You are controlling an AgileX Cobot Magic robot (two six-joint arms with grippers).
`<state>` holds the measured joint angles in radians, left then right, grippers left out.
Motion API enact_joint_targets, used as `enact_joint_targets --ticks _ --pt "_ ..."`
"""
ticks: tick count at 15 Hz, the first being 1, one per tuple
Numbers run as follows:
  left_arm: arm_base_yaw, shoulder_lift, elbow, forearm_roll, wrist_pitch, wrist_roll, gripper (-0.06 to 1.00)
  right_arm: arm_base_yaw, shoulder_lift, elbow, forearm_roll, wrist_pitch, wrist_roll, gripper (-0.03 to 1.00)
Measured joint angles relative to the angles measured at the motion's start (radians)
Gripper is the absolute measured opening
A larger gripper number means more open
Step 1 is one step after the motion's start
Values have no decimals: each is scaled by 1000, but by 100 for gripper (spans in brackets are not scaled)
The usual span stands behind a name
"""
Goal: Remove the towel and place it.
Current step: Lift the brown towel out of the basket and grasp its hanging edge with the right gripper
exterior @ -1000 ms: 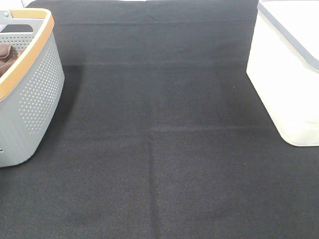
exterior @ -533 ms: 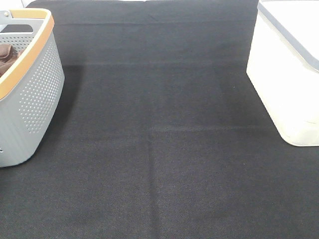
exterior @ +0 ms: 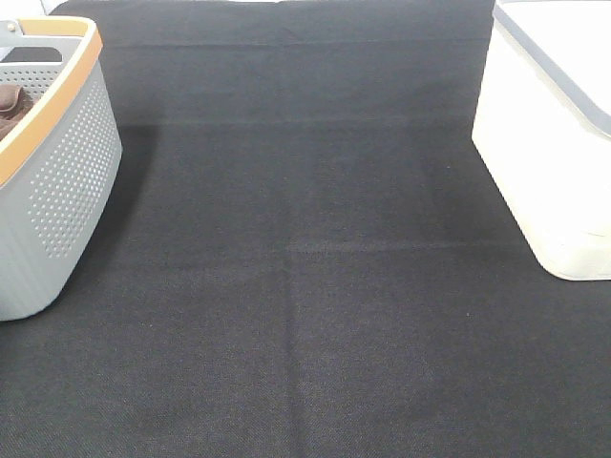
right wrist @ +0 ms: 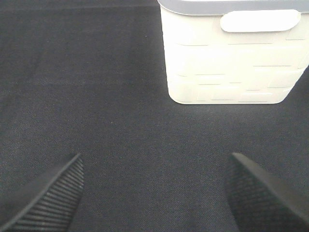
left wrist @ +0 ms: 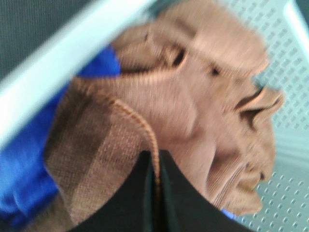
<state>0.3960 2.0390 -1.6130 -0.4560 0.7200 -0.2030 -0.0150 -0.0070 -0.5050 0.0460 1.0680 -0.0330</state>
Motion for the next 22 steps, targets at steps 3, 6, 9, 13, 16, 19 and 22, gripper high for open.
enact_joint_targets --ticks 3,6,9,13,16,19,22 --pt "1 0 -43 4 16 9 0 0 0 0 0 0 0 76" --pt "1 0 -118 1 82 30 0 0 0 0 0 0 0 76" --pt "0 -3 -173 -95 132 119 0 0 0 0 0 0 0 76" --pt "0 -46 -249 -244 174 220 0 0 0 0 0 0 0 76" --pt "0 -112 -256 -403 173 286 0 0 0 0 0 0 0 76" --pt "0 -181 -258 -590 170 403 0 0 0 0 0 0 0 76" --pt "-2 -276 -261 -730 155 489 0 0 0 0 0 0 0 76"
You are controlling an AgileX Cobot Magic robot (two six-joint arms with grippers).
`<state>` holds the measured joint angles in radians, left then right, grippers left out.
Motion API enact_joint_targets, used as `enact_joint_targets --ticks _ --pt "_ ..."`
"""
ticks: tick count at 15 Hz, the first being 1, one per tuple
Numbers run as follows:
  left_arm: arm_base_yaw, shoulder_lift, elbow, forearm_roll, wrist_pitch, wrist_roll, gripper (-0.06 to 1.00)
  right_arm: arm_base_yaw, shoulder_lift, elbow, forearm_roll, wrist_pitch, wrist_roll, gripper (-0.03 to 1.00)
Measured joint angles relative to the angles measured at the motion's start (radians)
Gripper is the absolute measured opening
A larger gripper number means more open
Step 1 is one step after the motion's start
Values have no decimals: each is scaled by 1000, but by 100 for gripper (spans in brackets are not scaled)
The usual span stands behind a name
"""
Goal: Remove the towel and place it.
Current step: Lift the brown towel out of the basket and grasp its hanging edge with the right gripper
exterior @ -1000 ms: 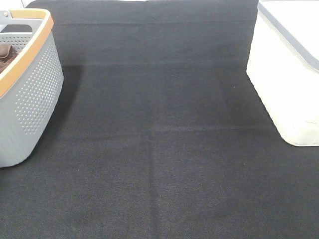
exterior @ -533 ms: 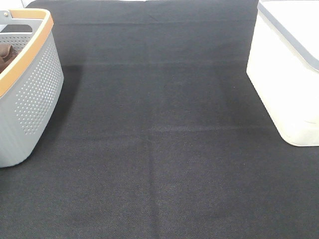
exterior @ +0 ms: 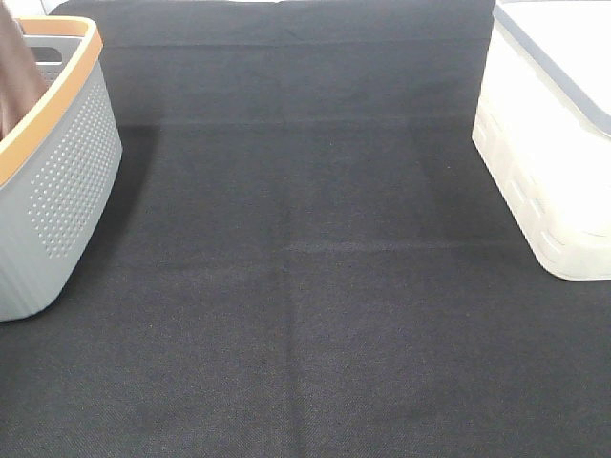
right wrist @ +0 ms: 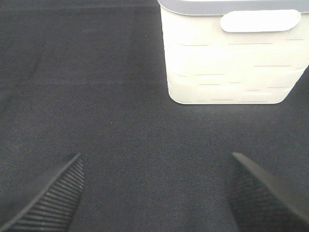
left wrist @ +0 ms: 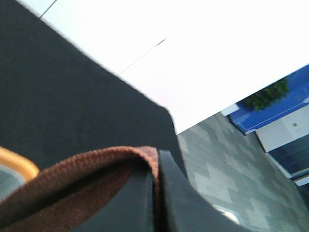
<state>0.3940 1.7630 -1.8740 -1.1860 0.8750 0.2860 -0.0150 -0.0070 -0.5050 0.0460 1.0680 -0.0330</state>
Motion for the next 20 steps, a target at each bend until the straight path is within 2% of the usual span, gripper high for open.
enact_joint_targets --ticks 2,4,9,10,12,16,18,20 --pt "-32 -59 0 -58 -44 46 0 0 0 0 0 0 0 76" --pt "-134 -119 -11 -93 -97 125 0 0 0 0 0 0 0 76" --pt "-359 -143 -107 -98 -173 203 0 0 0 0 0 0 0 76" --pt "-421 -143 -112 -94 -195 223 0 0 0 0 1 0 0 76" --pt "-490 -143 -112 -61 -219 230 0 0 1 0 31 -2 11 76" --pt "-581 -143 -112 26 -242 233 0 0 93 0 146 -29 5 76" --pt "-618 -143 -112 55 -245 233 0 0 197 -10 235 -67 -82 76" --pt "-654 -143 -112 84 -246 233 0 0 330 -10 369 -124 -230 76"
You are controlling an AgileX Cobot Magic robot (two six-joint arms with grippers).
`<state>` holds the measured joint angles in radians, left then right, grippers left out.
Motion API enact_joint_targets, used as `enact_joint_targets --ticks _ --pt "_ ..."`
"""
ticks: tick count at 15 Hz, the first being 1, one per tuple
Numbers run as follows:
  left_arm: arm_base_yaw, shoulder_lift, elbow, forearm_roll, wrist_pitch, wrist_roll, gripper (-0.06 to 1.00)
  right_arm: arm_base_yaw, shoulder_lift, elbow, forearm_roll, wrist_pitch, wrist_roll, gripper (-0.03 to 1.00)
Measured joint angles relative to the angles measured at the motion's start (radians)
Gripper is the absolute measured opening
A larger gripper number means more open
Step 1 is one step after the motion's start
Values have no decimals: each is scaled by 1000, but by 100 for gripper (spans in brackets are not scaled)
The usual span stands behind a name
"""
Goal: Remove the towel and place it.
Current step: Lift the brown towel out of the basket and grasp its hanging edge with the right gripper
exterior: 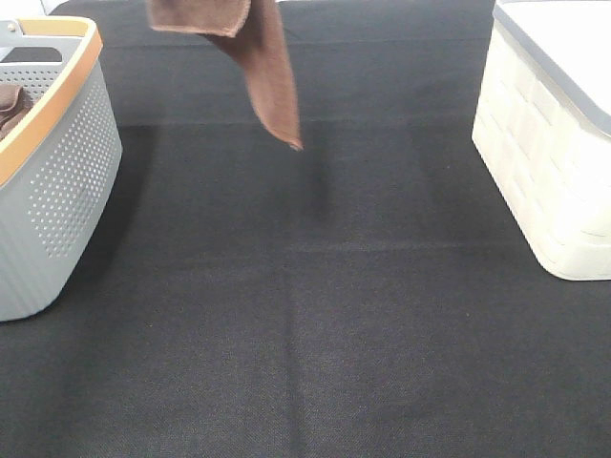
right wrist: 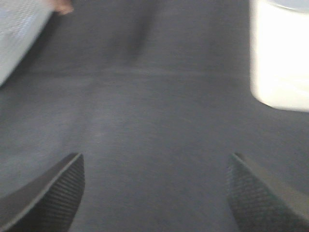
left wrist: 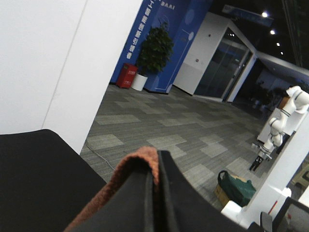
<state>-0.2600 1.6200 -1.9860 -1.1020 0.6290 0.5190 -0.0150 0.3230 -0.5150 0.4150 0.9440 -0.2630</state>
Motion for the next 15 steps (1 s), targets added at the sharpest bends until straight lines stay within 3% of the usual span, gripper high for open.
enact_joint_targets --ticks 3,6,8,11,15 --pt "-61 0 0 37 0 0 0 0 211 0 312 -104 -367 75" --pt "-85 0 0 48 0 0 0 23 385 -31 475 -145 -613 73" --pt "-85 0 0 50 0 -2 0 112 485 -85 498 -212 -699 72" --pt "-85 0 0 39 0 -2 0 313 676 -212 465 -379 -738 71" --pt "-144 0 0 28 -1 -3 0 461 844 -366 465 -465 -765 71"
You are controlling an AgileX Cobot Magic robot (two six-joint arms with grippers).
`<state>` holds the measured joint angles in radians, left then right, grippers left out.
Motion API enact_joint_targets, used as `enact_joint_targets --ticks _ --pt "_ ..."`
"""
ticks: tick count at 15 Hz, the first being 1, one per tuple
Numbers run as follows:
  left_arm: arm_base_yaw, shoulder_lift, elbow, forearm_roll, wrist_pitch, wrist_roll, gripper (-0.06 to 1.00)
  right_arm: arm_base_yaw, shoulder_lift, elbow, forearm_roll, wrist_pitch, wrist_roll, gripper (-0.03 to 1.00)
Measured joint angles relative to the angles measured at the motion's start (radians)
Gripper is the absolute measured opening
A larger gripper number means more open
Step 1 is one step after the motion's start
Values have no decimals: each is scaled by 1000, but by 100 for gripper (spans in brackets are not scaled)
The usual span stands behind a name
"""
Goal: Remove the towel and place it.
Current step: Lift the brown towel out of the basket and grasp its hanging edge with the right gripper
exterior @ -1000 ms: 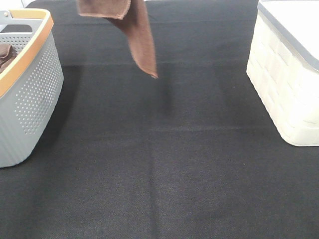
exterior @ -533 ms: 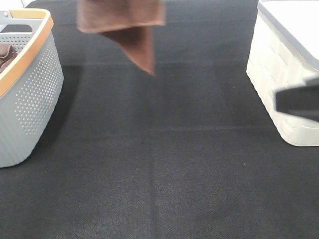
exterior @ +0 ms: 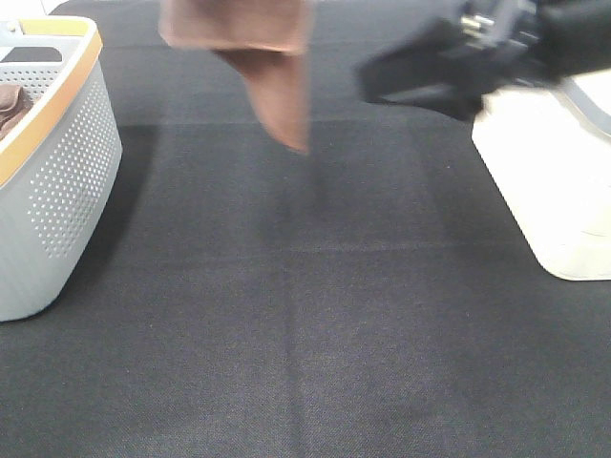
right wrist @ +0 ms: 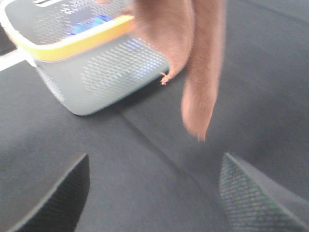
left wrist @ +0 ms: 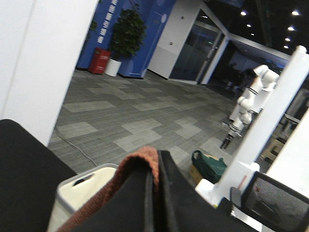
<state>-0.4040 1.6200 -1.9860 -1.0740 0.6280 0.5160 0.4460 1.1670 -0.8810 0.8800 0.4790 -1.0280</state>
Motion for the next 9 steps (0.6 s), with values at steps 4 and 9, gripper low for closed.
enact_joint_targets --ticks 4,9 --pt "-51 0 0 24 -28 0 0 57 117 -91 10 -24 -8 71" --pt "-51 0 0 17 -28 0 0 57 174 -96 46 -72 -8 69"
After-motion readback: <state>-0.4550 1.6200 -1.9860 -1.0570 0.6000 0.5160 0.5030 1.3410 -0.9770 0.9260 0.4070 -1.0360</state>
